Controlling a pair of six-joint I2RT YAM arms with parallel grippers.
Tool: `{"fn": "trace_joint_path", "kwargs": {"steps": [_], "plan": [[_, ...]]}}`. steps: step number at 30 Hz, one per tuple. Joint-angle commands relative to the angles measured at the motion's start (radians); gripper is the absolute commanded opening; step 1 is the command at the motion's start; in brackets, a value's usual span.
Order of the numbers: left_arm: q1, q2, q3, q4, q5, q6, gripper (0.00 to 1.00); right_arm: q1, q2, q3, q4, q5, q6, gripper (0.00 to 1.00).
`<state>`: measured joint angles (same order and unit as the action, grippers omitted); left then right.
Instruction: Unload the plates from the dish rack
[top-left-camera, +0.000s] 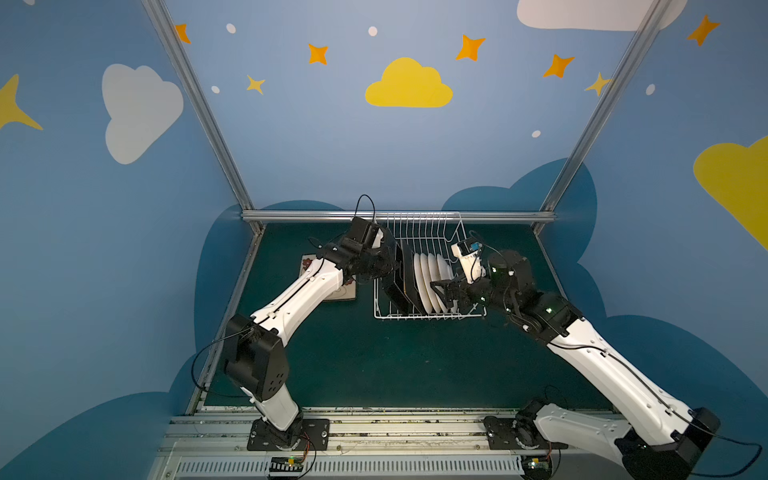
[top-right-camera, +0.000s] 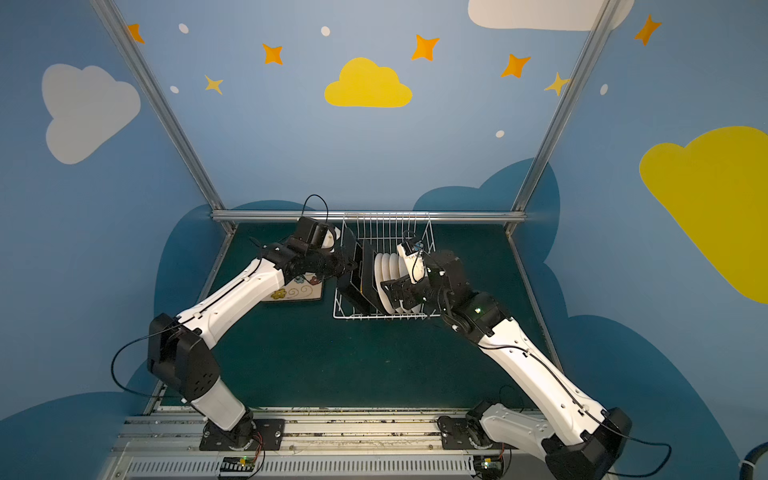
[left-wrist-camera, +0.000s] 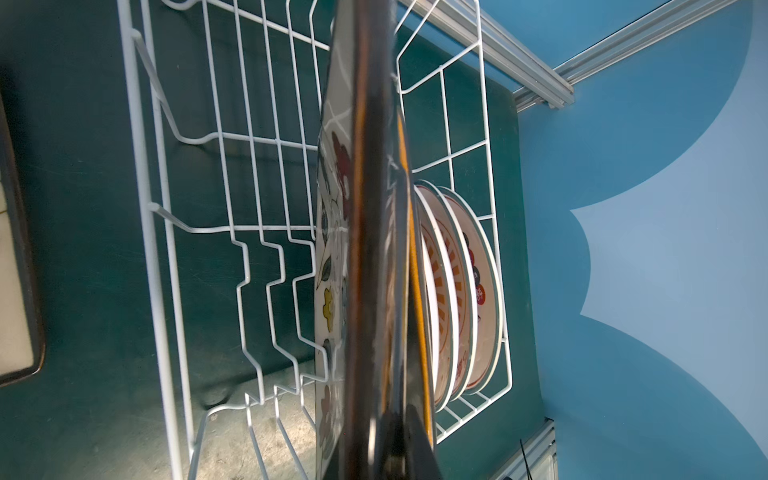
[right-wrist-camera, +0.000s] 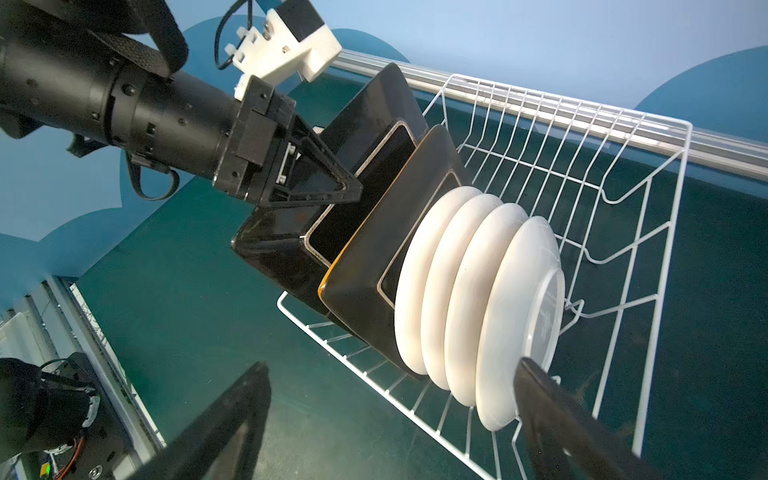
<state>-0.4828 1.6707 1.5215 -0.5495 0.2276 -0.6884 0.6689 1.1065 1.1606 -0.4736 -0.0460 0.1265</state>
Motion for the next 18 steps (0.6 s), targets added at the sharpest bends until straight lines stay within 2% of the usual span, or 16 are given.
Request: {"fn": "trace_joint_path", "kwargs": {"steps": [1,18], "plan": [[0.024,-0.11,0.031,0.096,-0.007,0.028,0.03,-0.005,0.004,-0.001,0.027,-0.009,0.009,0.91],[0.061,-0.156,0.029,0.102,-0.001,0.028,0.03,-0.005,0.007,-0.001,0.04,-0.013,0.027,0.91]]}}
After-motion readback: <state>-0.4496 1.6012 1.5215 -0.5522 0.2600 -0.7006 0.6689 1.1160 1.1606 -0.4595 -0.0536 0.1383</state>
